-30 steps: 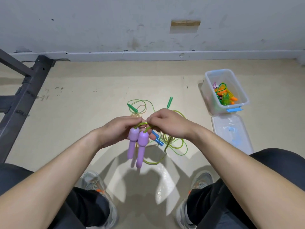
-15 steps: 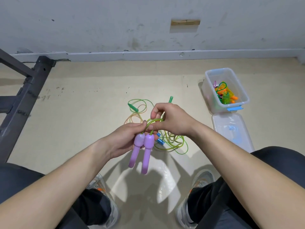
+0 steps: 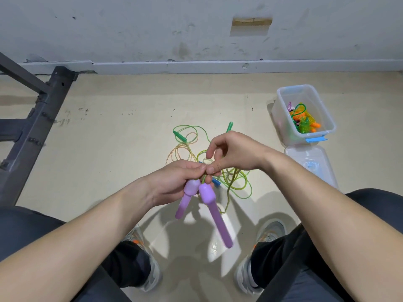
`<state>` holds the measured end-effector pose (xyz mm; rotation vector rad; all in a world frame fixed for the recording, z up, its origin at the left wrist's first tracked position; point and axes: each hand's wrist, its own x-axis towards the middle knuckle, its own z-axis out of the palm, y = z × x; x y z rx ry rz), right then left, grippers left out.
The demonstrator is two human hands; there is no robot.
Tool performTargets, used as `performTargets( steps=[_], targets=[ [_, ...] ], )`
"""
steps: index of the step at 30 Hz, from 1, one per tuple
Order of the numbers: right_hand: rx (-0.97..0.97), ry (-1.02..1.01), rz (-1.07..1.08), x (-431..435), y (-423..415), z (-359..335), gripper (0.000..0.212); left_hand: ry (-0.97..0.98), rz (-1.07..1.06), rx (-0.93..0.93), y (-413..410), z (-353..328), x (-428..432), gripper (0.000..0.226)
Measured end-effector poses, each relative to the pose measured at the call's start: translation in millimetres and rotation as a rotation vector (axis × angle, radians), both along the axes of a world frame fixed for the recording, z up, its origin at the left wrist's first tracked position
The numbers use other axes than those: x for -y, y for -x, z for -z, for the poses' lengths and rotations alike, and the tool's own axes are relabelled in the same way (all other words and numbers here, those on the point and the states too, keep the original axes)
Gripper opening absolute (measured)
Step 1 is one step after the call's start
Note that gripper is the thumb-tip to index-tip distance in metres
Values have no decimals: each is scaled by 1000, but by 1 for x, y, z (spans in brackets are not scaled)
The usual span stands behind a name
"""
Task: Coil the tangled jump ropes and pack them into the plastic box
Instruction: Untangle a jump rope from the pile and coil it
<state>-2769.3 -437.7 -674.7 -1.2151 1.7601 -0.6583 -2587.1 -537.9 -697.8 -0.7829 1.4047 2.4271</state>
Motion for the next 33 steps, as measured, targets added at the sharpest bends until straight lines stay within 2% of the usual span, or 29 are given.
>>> performTargets(
  steps=[2, 3, 5, 8, 10, 15, 18, 21, 24, 26, 28, 29, 33],
  targets=[
    [-58, -38, -49, -3, 10, -2, 32, -12, 53, -6, -3, 1, 0, 27],
    [-73, -40, -59, -4, 14, -3, 39, -29, 77, -10, -4, 2, 1, 29],
    [9, -26, -44, -8, 20, -3, 50, -65, 117, -34, -7, 2, 3, 33],
    [223, 28, 53, -10, 26, 0, 33, -43, 198, -76, -7, -4, 8, 53],
    [310, 84, 131, -10, 25, 4, 20, -42, 244, -86, -6, -6, 8, 57],
    [409, 202, 277, -10, 23, 12, 11, -85, 260, -61, -4, -3, 0, 34],
    [440, 261, 320, -12, 23, 14, 15, -83, 201, -82, -2, -3, -1, 27],
    [381, 269, 351, -12, 20, 16, 22, -99, 147, -101, -3, -4, 2, 24],
    [241, 232, 397, -14, 21, 20, 25, -72, 170, -106, -4, -4, 2, 21],
    [-3, 196, 402, -16, 21, 25, 35, -35, 108, -98, -2, -5, 2, 21],
    [-192, 173, 395, -17, 14, 31, 42, -10, -66, -93, 2, -9, 4, 24],
    [-179, 165, 398, -17, 6, 34, 41, 7, -167, -93, 5, -11, 8, 22],
    [212, 37, 454, -12, -39, 38, 18, 120, -466, -47, 9, -9, 23, 16]
  ],
)
